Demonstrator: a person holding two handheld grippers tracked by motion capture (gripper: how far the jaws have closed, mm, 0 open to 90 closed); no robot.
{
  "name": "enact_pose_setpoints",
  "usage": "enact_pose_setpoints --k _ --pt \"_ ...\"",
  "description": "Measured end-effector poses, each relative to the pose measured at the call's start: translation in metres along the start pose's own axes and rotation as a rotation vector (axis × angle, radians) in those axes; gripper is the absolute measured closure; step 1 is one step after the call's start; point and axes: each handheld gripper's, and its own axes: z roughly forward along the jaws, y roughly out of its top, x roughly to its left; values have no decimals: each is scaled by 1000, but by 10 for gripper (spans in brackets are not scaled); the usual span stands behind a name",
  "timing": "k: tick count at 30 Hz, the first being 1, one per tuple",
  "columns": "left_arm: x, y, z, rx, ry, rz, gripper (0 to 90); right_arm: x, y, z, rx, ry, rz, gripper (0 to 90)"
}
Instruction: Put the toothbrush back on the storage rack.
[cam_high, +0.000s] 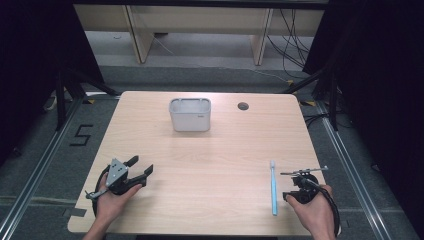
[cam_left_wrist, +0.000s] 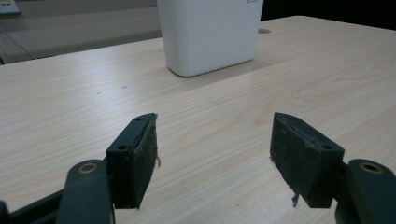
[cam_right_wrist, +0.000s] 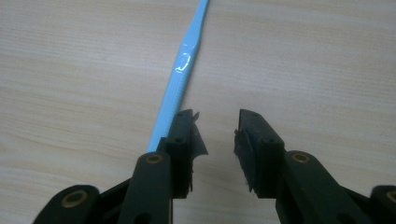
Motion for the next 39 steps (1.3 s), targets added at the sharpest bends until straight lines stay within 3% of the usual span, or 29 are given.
enact_pose_setpoints --k 2,3,4,5,6,8,12,13,14,15,16,17,21,22,25,26,27,30,31,32,37,39 --pt "0 0 0 2 2 1 319 1 1 -1 12 0 4 670" --pt "-1 0 0 8 6 1 319 5 2 -3 56 -4 60 670" --pt "-1 0 -1 12 6 2 320 9 3 -2 67 -14 90 675" --pt "-1 0 0 5 7 2 321 7 3 -3 70 1 57 681" --pt "-1 0 0 5 7 2 321 11 6 -2 93 11 81 682" --pt "-2 0 0 5 5 0 321 12 8 -2 97 12 57 687" --pt "-2 0 0 4 5 -1 323 16 13 1 112 7 66 686" --pt "-2 0 0 1 -1 -2 323 17 16 3 131 1 57 685" --pt "-2 0 0 2 5 -3 323 18 18 4 147 12 80 684" --pt "-2 0 0 1 -3 -4 323 17 19 6 160 3 59 681" --pt "-2 0 0 2 -3 -5 323 19 21 7 174 6 95 681" --pt "-2 0 0 0 5 -5 323 17 23 9 189 -9 77 678" --pt "-3 0 -1 14 2 2 324 18 30 9 216 -10 90 675" --pt "-3 1 -1 16 -2 7 324 25 35 8 242 -7 148 670" --pt "-4 1 -1 19 -3 12 324 25 40 9 232 -6 116 669" --pt "-4 1 -1 19 -4 11 324 30 42 11 240 1 174 667" --pt "-4 1 -1 18 -5 10 324 26 45 12 256 -13 110 661" --pt "-4 1 -1 16 -6 6 324 32 51 17 298 -22 163 649" --pt "-4 1 -1 16 -7 5 324 29 52 20 279 -27 116 642" --pt "-4 1 -1 16 -7 5 324 29 55 21 311 -37 113 637" --pt "-4 1 -1 19 -9 11 323 33 65 27 353 -51 152 613" --pt "-4 1 -1 18 -11 10 323 30 66 30 357 -46 127 611"
